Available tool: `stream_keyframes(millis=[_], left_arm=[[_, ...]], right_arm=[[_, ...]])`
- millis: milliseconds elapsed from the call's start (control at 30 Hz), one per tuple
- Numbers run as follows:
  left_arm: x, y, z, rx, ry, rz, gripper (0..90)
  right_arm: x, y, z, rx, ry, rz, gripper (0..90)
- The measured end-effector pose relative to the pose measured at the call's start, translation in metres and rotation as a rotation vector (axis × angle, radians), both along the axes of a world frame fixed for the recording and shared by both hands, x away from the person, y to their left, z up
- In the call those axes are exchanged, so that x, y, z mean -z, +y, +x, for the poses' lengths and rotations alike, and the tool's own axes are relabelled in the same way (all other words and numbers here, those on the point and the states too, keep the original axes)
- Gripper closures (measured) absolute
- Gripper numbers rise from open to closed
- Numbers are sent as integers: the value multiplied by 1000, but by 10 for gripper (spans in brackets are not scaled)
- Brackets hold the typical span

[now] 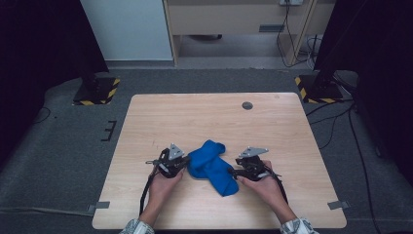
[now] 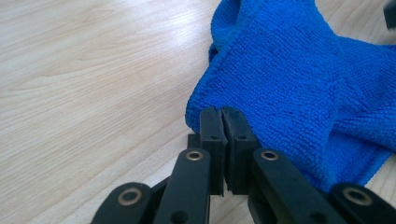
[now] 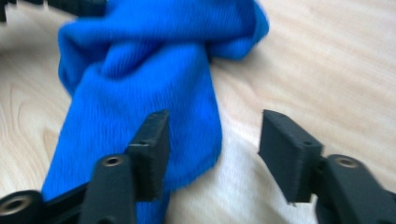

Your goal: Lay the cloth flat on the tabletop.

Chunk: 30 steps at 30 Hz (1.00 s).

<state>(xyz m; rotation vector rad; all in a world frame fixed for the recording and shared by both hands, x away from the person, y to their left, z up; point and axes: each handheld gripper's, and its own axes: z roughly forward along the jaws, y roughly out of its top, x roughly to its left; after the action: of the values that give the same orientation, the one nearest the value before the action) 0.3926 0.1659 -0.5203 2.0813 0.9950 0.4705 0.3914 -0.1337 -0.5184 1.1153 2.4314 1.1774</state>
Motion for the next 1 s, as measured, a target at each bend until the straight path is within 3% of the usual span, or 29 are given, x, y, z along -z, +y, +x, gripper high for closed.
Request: stream_keyframes(millis=[233, 333, 400, 500, 567, 700, 733, 800, 867, 1000], left_arm=[[-3, -3, -3, 4, -22, 2, 881], [-6, -3, -5, 1, -41, -7, 883], [-6, -4, -5, 4, -43, -9, 885], [-6, -6, -5, 11, -44, -10, 889], [-7, -7, -5, 13, -51, -10, 891], [-8, -7, -5, 19, -54, -13, 890], [-8, -7, -5, 19, -54, -13, 890], [-8, -7, -5, 13, -57, -27, 865], [-10, -6, -5, 7, -63, -47, 822], [-13, -2, -5, -23, -90, -79, 613]], right_arm=[[-16, 25, 6, -7, -75, 56, 405], [-28, 41, 17, -28, -112, 66, 349], [-30, 50, 25, -40, -89, 58, 303], [-27, 62, 34, -41, -75, 18, 321], [-21, 68, 39, -47, -41, 7, 378], [-12, 73, 37, -65, -23, -31, 702], [-12, 73, 37, -65, -23, -31, 702], [-11, 70, 31, -71, -27, -9, 796], [-9, 67, 30, -65, -30, 3, 813], [-8, 59, 27, -53, -36, 22, 830]])
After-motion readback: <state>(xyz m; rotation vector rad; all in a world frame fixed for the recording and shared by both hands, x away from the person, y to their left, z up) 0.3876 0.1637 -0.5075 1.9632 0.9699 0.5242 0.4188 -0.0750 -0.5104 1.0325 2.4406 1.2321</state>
